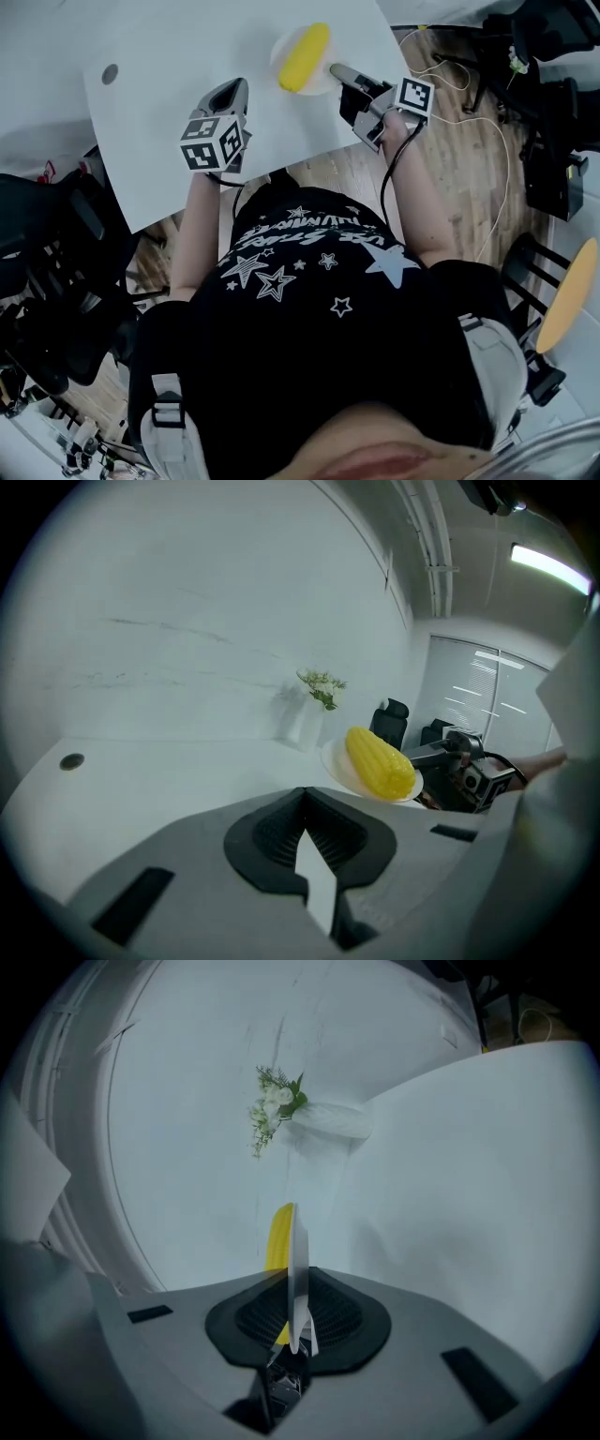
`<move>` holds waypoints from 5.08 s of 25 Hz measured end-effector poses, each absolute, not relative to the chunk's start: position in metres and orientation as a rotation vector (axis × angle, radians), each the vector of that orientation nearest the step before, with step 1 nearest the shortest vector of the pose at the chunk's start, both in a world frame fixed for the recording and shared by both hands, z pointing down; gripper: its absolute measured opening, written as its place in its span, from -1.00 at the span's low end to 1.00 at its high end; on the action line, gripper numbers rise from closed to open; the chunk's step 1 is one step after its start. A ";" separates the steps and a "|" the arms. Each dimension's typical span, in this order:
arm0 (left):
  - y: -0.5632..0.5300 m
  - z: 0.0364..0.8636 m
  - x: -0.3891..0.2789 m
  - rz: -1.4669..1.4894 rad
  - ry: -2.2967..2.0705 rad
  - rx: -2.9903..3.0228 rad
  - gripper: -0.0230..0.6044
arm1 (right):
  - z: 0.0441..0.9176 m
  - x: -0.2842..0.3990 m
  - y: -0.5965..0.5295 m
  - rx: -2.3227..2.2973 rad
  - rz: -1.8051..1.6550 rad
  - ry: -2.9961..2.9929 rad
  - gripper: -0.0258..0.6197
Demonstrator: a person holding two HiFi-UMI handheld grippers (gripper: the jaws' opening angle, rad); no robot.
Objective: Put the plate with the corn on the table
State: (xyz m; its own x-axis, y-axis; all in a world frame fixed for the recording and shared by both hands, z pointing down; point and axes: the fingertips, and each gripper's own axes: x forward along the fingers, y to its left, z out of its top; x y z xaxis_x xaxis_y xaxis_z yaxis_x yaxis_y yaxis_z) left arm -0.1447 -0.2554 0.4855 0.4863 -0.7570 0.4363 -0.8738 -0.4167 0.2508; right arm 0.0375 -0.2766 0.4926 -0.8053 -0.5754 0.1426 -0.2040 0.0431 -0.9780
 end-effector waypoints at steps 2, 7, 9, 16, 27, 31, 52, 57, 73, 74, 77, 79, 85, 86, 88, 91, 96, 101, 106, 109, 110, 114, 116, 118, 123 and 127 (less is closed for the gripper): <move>-0.268 0.485 -0.151 0.356 -1.338 2.302 -0.91 | 0.494 0.032 -0.286 -0.811 -1.814 2.042 -0.79; -0.292 0.493 -0.168 0.338 -1.301 2.293 -0.91 | 0.498 0.018 -0.305 -0.842 -1.793 2.015 -0.79; -0.300 0.496 -0.172 0.334 -1.277 2.295 -0.91 | 0.501 0.015 -0.310 -0.861 -1.785 2.004 -0.79; -0.319 0.506 -0.160 0.363 -1.222 2.318 -0.91 | 0.513 0.024 -0.322 -0.891 -1.785 1.983 -0.79; -0.343 0.525 -0.132 0.400 -1.288 2.232 -0.91 | 0.536 0.061 -0.360 -0.866 -1.823 2.069 -0.79; -0.361 0.533 -0.110 0.404 -1.320 2.183 -0.91 | 0.545 0.082 -0.385 -0.845 -1.854 2.132 -0.79; -0.377 0.552 -0.083 0.447 -1.396 2.062 -0.91 | 0.592 0.094 -0.428 -0.683 -2.005 2.223 -0.79; -0.389 0.561 -0.078 0.455 -1.401 2.028 -0.91 | 0.602 0.097 -0.446 -0.659 -2.039 2.248 -0.79; -0.397 0.572 -0.071 0.481 -1.390 2.008 -0.91 | 0.616 0.100 -0.470 -0.698 -2.117 2.313 -0.80; -0.396 0.572 -0.071 0.481 -1.388 2.007 -0.91 | 0.617 0.099 -0.470 -0.716 -2.129 2.304 -0.80; -0.397 0.574 -0.071 0.478 -1.385 2.005 -0.91 | 0.620 0.095 -0.472 -0.771 -2.153 2.271 -0.81; -0.396 0.573 -0.071 0.475 -1.384 2.005 -0.91 | 0.622 0.093 -0.473 -0.821 -2.158 2.261 -0.83; -0.389 0.570 -0.081 0.469 -1.378 2.008 -0.91 | 0.626 0.087 -0.475 -1.053 -2.124 2.343 -0.84; -0.388 0.570 -0.083 0.469 -1.379 2.009 -0.91 | 0.625 0.085 -0.476 -1.085 -2.113 2.355 -0.84; -0.386 0.569 -0.085 0.466 -1.380 2.010 -0.91 | 0.623 0.083 -0.477 -1.135 -2.096 2.378 -0.84; -0.384 0.569 -0.086 0.463 -1.376 2.013 -0.91 | 0.625 0.079 -0.474 -1.222 -2.075 2.452 -0.79; -0.386 0.565 -0.080 0.458 -1.363 2.030 -0.91 | 0.624 0.083 -0.475 -1.326 -2.019 2.518 -0.52; -0.380 0.559 -0.084 0.447 -1.362 2.048 -0.91 | 0.618 0.080 -0.471 -1.380 -1.940 2.612 -0.31; -0.368 0.550 -0.099 0.430 -1.367 2.062 -0.91 | 0.616 0.087 -0.467 -1.597 -1.787 2.703 -0.21; -0.359 0.545 -0.110 0.418 -1.370 2.071 -0.91 | 0.612 0.092 -0.462 -1.677 -1.750 2.675 -0.21; -0.356 0.544 -0.115 0.412 -1.370 2.074 -0.91 | 0.609 0.092 -0.459 -1.687 -1.746 2.657 -0.21; -0.341 0.538 -0.132 0.379 -1.366 2.084 -0.91 | 0.593 0.090 -0.443 -1.734 -1.691 2.616 -0.21; -0.332 0.535 -0.143 0.368 -1.356 2.093 -0.91 | 0.584 0.085 -0.434 -1.769 -1.645 2.612 -0.21; -0.323 0.535 -0.157 0.362 -1.338 2.105 -0.91 | 0.575 0.075 -0.422 -1.802 -1.588 2.624 -0.24; -0.302 0.544 -0.186 0.355 -1.276 2.143 -0.91 | 0.565 0.049 -0.385 -1.915 -1.451 2.662 -0.38; -0.291 0.552 -0.196 0.387 -1.239 2.178 -0.91 | 0.568 0.043 -0.358 -2.005 -1.383 2.656 -0.60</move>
